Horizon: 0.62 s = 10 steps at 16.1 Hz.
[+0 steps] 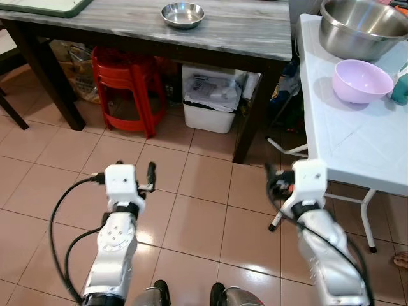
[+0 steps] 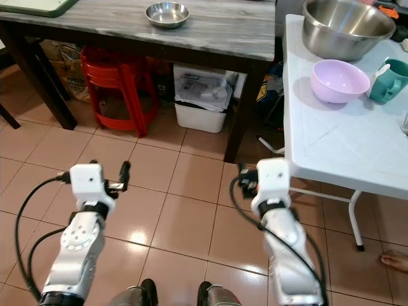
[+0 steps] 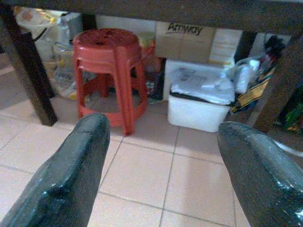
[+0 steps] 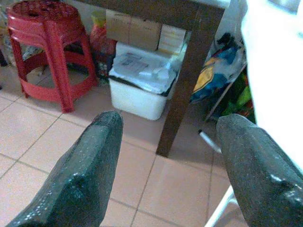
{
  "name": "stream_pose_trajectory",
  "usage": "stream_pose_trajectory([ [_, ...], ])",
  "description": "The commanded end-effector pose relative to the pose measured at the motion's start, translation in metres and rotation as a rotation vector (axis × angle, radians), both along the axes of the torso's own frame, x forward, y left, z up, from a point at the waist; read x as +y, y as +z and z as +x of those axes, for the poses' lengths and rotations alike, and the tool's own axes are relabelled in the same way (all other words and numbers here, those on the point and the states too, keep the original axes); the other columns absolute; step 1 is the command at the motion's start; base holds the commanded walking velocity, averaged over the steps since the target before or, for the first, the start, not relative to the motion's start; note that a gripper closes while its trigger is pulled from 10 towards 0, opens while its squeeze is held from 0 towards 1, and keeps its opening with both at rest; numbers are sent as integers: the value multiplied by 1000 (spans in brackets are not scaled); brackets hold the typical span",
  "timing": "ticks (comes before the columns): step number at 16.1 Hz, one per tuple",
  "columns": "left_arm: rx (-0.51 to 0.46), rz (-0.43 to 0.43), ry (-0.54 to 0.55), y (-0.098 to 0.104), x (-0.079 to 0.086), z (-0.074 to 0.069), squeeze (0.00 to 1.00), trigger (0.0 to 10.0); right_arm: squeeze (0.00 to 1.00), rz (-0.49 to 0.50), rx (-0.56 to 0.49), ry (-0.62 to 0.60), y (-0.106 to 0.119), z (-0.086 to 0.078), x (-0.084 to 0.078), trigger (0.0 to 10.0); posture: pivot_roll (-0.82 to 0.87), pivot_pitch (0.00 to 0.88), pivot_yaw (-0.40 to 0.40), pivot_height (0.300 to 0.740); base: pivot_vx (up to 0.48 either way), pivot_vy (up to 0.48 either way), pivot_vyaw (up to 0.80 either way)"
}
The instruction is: Setting the table
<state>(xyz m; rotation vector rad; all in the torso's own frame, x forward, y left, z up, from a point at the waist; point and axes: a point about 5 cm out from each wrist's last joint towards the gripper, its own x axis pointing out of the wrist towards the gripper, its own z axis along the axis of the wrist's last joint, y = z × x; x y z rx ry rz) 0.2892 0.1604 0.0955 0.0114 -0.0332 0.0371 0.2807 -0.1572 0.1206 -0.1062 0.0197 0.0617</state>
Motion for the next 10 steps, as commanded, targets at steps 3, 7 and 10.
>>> stream_pose_trajectory([
  [3,-8,11,-13,4,-1,3,0,10000,0,-11,-29,-4,5,5,0,10000,-165,184,-25,740,0,0,0],
  [7,-37,-31,21,7,-9,13,0,10000,0,-68,-59,41,17,17,-4,10000,-188,155,-87,740,0,0,0],
  [10,-36,-52,44,5,-11,13,0,10000,0,-81,-66,73,21,22,-1,10000,-188,140,-120,740,0,0,0],
])
